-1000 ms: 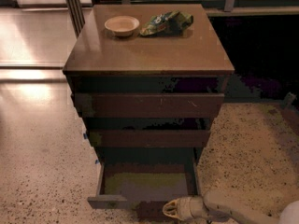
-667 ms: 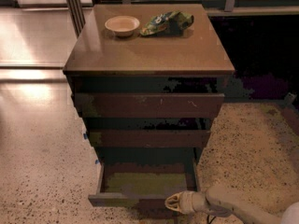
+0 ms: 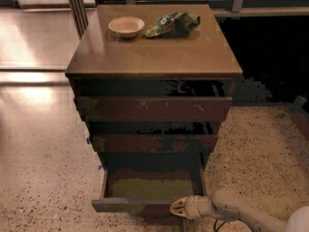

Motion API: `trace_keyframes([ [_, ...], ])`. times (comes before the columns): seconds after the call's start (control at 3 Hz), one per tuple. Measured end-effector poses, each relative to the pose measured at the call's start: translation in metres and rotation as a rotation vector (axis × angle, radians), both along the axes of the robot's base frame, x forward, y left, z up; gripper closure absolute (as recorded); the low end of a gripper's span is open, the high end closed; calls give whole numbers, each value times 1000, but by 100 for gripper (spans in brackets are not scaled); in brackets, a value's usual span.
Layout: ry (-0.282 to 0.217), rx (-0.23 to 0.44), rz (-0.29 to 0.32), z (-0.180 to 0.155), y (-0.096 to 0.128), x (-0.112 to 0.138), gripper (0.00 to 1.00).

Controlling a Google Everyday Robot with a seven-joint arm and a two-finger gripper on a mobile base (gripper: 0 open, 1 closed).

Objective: Close bottom drawer

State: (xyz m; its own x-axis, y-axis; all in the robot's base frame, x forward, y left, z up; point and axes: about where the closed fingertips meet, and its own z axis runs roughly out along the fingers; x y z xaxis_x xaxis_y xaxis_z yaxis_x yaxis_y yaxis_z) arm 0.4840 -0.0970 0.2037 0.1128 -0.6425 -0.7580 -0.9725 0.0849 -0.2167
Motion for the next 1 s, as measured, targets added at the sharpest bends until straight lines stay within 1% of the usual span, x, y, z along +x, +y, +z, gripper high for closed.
trace_keyframes([
  [0.33,-28,4,5,6,-7,23,100],
  [0.67,-28,4,5,6,-7,23,100],
  [1.0,-22,-2,56,0,1,42,100],
])
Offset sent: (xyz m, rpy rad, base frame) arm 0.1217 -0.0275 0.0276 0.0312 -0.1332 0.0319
